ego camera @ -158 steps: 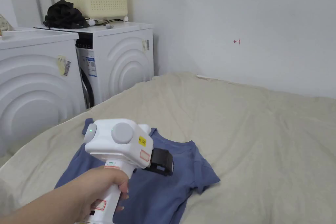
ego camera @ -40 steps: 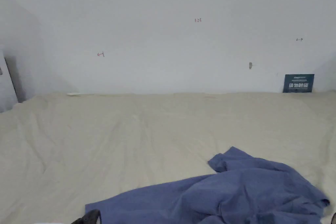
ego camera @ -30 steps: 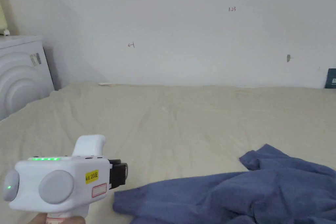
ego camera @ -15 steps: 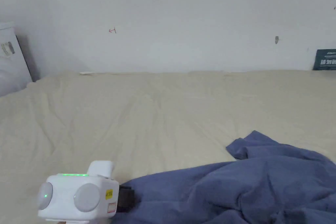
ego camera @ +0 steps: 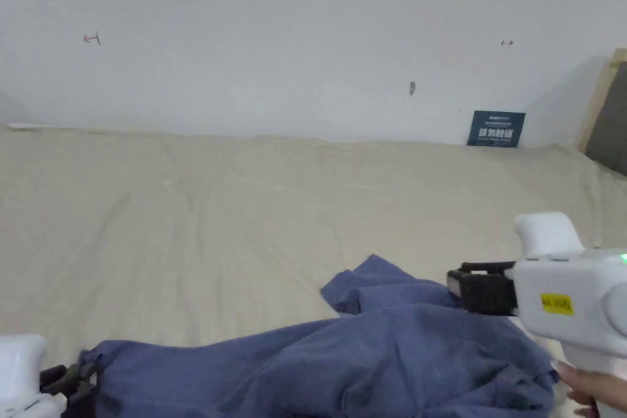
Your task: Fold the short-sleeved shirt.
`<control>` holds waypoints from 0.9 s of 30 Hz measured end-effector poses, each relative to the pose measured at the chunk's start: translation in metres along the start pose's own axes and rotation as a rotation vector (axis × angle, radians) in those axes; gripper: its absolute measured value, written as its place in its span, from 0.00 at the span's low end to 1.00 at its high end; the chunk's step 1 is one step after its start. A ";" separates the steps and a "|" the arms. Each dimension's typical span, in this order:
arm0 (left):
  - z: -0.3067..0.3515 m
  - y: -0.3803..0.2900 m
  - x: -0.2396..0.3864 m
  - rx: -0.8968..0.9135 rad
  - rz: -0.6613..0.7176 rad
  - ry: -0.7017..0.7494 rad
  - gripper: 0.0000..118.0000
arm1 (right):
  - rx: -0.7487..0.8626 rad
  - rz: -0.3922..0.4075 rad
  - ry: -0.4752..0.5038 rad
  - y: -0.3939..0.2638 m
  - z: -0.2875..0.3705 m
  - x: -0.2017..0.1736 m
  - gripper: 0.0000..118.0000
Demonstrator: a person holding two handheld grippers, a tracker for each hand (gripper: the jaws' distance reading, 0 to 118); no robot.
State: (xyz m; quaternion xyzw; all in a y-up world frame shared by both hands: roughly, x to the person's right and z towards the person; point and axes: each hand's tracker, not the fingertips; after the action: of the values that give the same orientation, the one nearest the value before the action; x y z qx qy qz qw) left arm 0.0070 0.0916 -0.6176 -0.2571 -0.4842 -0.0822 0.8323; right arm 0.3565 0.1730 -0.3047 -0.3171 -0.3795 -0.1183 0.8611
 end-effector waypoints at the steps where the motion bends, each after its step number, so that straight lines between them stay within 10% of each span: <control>1: -0.001 0.000 0.000 -0.006 0.004 0.010 0.01 | -0.112 -0.041 0.030 0.015 -0.028 0.009 0.91; 4: -0.009 -0.001 -0.007 -0.054 0.048 0.001 0.01 | -0.290 -0.178 0.058 0.033 -0.095 0.030 0.93; 11: -0.004 -0.001 -0.022 -0.070 0.089 -0.039 0.01 | -0.522 0.018 -0.251 0.017 -0.171 0.023 0.91; 14: -0.002 -0.001 -0.022 -0.062 0.087 -0.081 0.01 | -0.477 -0.181 -0.142 0.019 -0.154 0.025 0.47; 16: -0.003 -0.001 -0.019 -0.059 0.079 -0.076 0.01 | -0.409 -0.112 -0.150 0.025 -0.144 0.018 0.04; 19: -0.004 0.001 -0.015 -0.066 0.057 -0.080 0.01 | -0.386 0.038 -0.196 0.025 -0.129 0.003 0.04; 27: 0.033 0.005 -0.007 -0.005 0.046 -0.059 0.01 | -0.219 -0.168 0.000 0.017 -0.013 0.011 0.04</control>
State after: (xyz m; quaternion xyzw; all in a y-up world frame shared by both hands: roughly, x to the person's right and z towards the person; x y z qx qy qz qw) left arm -0.0199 0.1117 -0.6121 -0.2726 -0.5023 -0.0567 0.8186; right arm 0.3788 0.1777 -0.3115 -0.3763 -0.3896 -0.2306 0.8084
